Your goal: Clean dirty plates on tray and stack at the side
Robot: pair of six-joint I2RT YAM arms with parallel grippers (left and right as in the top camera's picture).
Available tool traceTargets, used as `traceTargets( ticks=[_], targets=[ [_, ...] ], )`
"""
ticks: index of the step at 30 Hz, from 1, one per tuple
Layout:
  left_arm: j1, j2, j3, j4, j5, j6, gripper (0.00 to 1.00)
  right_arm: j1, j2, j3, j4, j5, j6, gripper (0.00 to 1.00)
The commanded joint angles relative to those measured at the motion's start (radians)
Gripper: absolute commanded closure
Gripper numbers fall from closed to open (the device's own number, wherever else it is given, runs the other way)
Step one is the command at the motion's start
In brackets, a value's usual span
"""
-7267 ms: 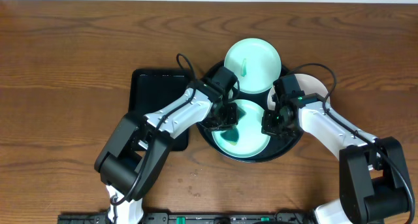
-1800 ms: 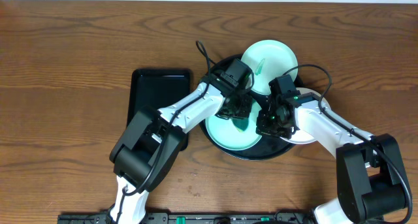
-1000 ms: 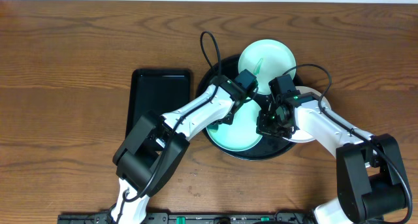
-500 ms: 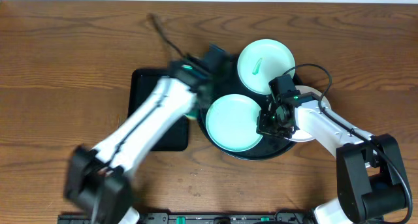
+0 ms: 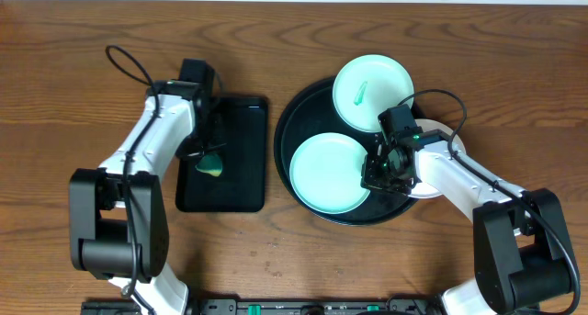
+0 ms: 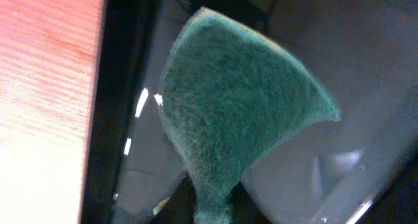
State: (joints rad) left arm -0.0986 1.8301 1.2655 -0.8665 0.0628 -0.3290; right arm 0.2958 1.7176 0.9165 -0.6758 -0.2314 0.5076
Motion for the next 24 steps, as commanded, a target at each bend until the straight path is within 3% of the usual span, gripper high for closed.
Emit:
traceTargets(
  ticks=[1, 2, 9, 18, 24],
  targets=[
    [0.018, -0.04, 0.017, 0.005, 0.092, 0.026, 0.51, -0.006, 0.04, -0.029, -0.018, 0.13, -0.026, 0.99],
    [0.019, -0.051, 0.019, 0.0, 0.095, 0.026, 0.39, -0.006, 0.039, -0.029, -0.016, 0.13, -0.026, 0.99],
    [0.019, -0.221, 0.031, -0.027, 0.113, 0.026, 0.22, -0.006, 0.005, 0.044, -0.082, 0.13, -0.107, 0.99],
    [0.02, -0.583, 0.035, -0.012, 0.091, 0.026, 0.2, 0.094, -0.077, 0.384, -0.286, 0.288, -0.218, 0.99],
    [0.02, -0.775, 0.035, -0.011, 0.052, 0.026, 0.2, 0.24, -0.07, 0.542, -0.192, 0.385, -0.243, 0.98]
  ],
)
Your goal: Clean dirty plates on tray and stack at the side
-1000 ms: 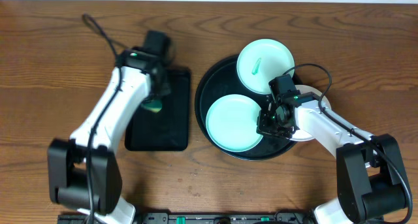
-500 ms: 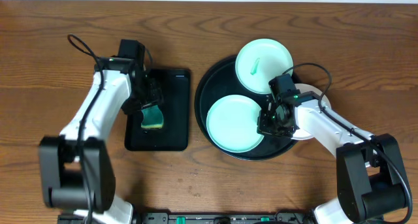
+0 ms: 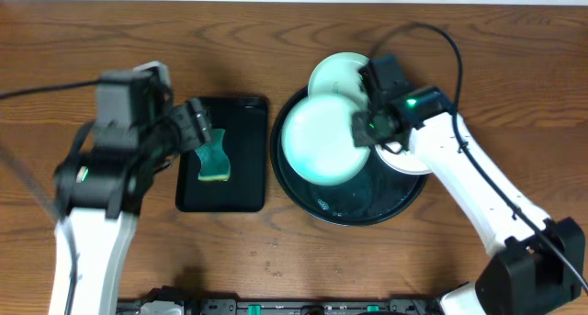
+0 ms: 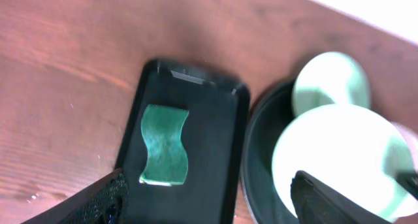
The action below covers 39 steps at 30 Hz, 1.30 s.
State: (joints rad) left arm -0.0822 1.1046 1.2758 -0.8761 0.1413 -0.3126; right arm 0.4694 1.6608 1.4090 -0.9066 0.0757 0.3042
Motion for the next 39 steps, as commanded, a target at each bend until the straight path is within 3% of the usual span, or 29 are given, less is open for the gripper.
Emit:
traceTargets(
  ticks=[1, 8, 15, 28, 39],
  targets=[
    [0.003, -0.071, 0.024, -0.001, -0.026, 0.009, 0.2, 0.093, -0.008, 0.057, 0.081, 0.09, -0.041, 0.98],
    [0.003, -0.158, 0.024, -0.002, -0.026, 0.009, 0.2, 0.274, 0.111, 0.061, 0.39, 0.177, -0.063, 0.99],
    [0.003, -0.153, 0.024, -0.005, -0.026, 0.009, 0.2, 0.395, 0.17, 0.061, 0.555, 0.384, -0.194, 0.99],
    [0.003, -0.134, 0.024, -0.005, -0.026, 0.009, 0.19, 0.514, 0.119, 0.062, 0.604, 0.727, -0.336, 0.99],
    [0.003, -0.132, 0.024, -0.005, -0.026, 0.009, 0.2, 0.534, 0.11, 0.062, 0.604, 0.755, -0.373, 0.99]
  ],
)
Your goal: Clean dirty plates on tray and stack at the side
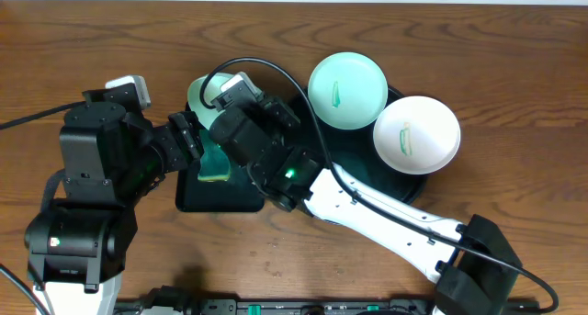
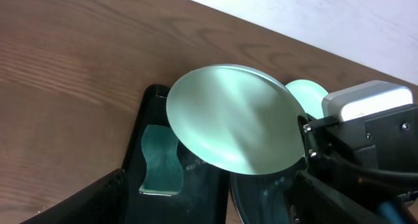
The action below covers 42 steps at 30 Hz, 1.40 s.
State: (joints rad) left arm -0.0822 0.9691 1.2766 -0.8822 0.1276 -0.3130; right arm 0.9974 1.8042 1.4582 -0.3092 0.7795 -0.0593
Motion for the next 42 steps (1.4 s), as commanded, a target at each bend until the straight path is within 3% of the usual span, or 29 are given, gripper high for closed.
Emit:
traceTargets(
  ticks=[1, 42],
  targets=[
    [0.003, 0.003, 0.023, 0.001, -0.012, 0.01, 0.2, 0.008, -0.034, 0.013, 0.007, 0.055, -0.01, 0.99],
    [0.003, 0.003, 0.023, 0.001, -0.012, 0.01, 0.19, 0.011, -0.034, 0.013, -0.009, 0.062, -0.009, 0.99]
  ],
)
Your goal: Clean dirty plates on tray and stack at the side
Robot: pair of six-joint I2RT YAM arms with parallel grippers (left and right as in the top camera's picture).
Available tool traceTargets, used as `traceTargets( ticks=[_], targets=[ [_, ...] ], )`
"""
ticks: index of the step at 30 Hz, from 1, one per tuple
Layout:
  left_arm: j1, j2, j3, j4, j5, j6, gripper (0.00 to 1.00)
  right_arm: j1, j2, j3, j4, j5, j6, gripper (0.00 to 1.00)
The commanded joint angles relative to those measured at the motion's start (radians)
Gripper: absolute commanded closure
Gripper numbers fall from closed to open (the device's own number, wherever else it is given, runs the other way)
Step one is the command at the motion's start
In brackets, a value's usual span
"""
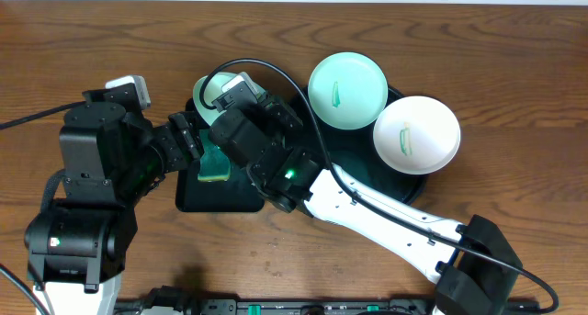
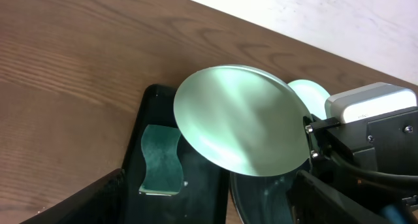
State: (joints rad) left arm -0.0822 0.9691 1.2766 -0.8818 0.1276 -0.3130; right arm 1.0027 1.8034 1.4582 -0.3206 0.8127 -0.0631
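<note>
My right gripper (image 2: 308, 134) is shut on the rim of a mint plate (image 2: 241, 129). It holds the plate tilted above the black rectangular tray (image 1: 197, 197), where the green sponge (image 2: 162, 160) lies flat. My left gripper (image 2: 209, 211) hangs open above that tray with nothing between its fingers, close to the plate's left side. On the round black tray (image 1: 354, 142) rest a mint plate (image 1: 346, 92) and a white plate (image 1: 416, 134), each with a green smear.
My right arm (image 1: 367, 205) stretches from the bottom right across the front of the round tray to the rectangular one. A black cable (image 1: 266, 72) loops above its wrist. Bare wooden table (image 1: 92, 39) surrounds both trays.
The mint plate in my right gripper has shifted slightly to the right in the left wrist view. Both arms and the sponge otherwise stand as before.
My left gripper was low in the rectangular tray right at the sponge, and my right gripper was at a mint plate in the round tray. Then the left gripper was raised and open with the sponge lying flat, the plate lifted. Since then the plate hangs over the rectangular tray.
</note>
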Motion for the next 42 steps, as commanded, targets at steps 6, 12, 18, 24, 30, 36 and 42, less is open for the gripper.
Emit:
traceTargets(
  ticks=[6, 12, 18, 24, 30, 36, 42],
  targets=[
    [0.003, 0.003, 0.023, 0.001, -0.012, 0.01, 0.2, 0.003, -0.033, 0.013, -0.014, 0.028, 0.014, 0.99],
    [0.003, 0.003, 0.023, 0.001, -0.012, 0.01, 0.19, -0.059, -0.033, 0.013, -0.079, -0.153, 0.222, 0.99],
    [0.003, 0.003, 0.023, 0.001, -0.012, 0.009, 0.2, -0.222, -0.033, 0.013, -0.124, -0.526, 0.43, 0.99],
    [0.003, 0.003, 0.023, 0.001, -0.012, 0.01, 0.2, -0.469, -0.07, 0.014, -0.206, -0.94, 0.578, 0.99],
    [0.003, 0.003, 0.023, 0.001, -0.012, 0.01, 0.19, -0.78, -0.164, 0.014, -0.359, -1.148, 0.594, 0.99],
    [0.003, 0.003, 0.023, 0.001, -0.012, 0.01, 0.19, -1.118, -0.211, 0.013, -0.572, -1.122, 0.594, 0.99],
    [0.003, 0.003, 0.023, 0.001, -0.012, 0.01, 0.19, -1.418, -0.167, 0.011, -0.726, -0.912, 0.593, 0.99]
  ],
)
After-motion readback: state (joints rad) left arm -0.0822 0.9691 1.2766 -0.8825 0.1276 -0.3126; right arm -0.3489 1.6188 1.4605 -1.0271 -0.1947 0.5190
